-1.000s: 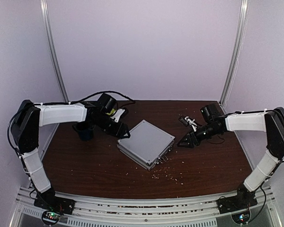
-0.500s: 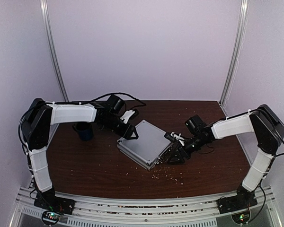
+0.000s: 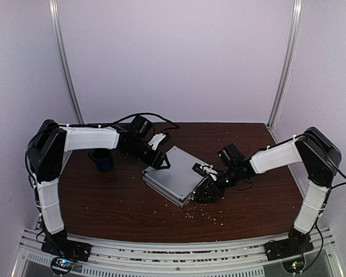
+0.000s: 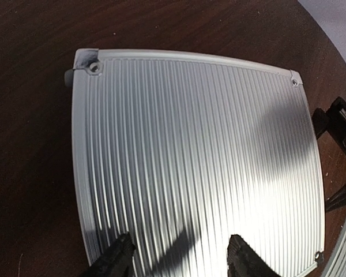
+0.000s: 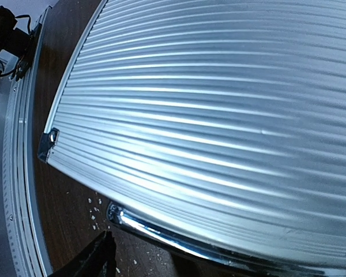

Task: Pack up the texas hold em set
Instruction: Press the middle-side button of the box on the chip case.

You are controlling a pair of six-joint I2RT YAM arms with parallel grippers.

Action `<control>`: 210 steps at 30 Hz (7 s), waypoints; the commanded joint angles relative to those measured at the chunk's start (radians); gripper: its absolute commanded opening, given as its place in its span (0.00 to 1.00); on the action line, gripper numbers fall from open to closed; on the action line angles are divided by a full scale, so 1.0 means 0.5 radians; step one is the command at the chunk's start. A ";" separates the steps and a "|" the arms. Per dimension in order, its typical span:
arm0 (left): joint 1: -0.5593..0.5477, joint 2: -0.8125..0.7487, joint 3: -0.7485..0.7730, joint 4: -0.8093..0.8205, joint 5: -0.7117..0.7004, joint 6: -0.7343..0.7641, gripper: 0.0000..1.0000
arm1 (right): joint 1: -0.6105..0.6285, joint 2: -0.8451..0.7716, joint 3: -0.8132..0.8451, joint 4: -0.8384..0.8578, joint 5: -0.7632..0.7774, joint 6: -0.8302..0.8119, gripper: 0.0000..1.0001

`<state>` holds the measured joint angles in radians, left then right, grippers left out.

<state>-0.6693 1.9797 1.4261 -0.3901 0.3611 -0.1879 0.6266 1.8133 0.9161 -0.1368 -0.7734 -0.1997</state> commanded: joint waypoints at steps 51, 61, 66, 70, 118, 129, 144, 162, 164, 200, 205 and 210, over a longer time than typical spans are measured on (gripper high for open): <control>-0.010 0.188 -0.035 -0.122 0.003 0.044 0.57 | -0.163 0.116 0.104 -0.036 -0.365 0.369 0.53; -0.009 0.199 -0.028 -0.123 -0.001 0.043 0.57 | -0.165 0.041 0.094 -0.081 -0.459 0.389 0.52; -0.009 0.201 -0.030 -0.123 -0.004 0.044 0.56 | -0.164 0.069 0.112 -0.146 -0.453 0.376 0.52; -0.008 0.204 -0.027 -0.122 -0.004 0.044 0.57 | -0.166 0.117 0.123 -0.172 -0.456 0.391 0.52; -0.009 0.213 -0.035 -0.122 0.013 0.049 0.57 | -0.173 0.211 0.216 0.085 -0.577 0.562 0.47; -0.009 0.211 -0.040 -0.125 0.014 0.057 0.57 | -0.181 0.172 0.223 0.257 -0.613 0.677 0.46; -0.009 0.221 -0.040 -0.123 0.016 0.057 0.57 | -0.180 0.093 0.190 0.375 -0.668 0.733 0.46; -0.008 0.237 -0.039 -0.125 0.020 0.055 0.57 | -0.179 0.026 0.176 0.469 -0.804 0.752 0.46; -0.008 0.240 -0.036 -0.127 0.022 0.057 0.57 | -0.179 0.033 0.196 0.452 -0.814 0.749 0.46; 0.222 -0.052 -0.158 0.108 0.048 -0.065 0.69 | -0.083 -0.133 0.151 -0.248 0.237 0.072 0.43; 0.222 -0.007 -0.162 0.094 0.107 -0.080 0.69 | -0.011 -0.114 0.154 -0.245 0.315 0.064 0.43; 0.222 0.054 -0.162 0.088 0.178 -0.106 0.67 | 0.068 -0.114 0.108 -0.201 0.425 0.072 0.51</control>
<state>-0.5564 1.9717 1.3521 -0.3450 0.4061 -0.2234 0.6342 1.7504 0.9939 -0.2504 -0.6338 -0.1558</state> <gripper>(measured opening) 0.676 0.496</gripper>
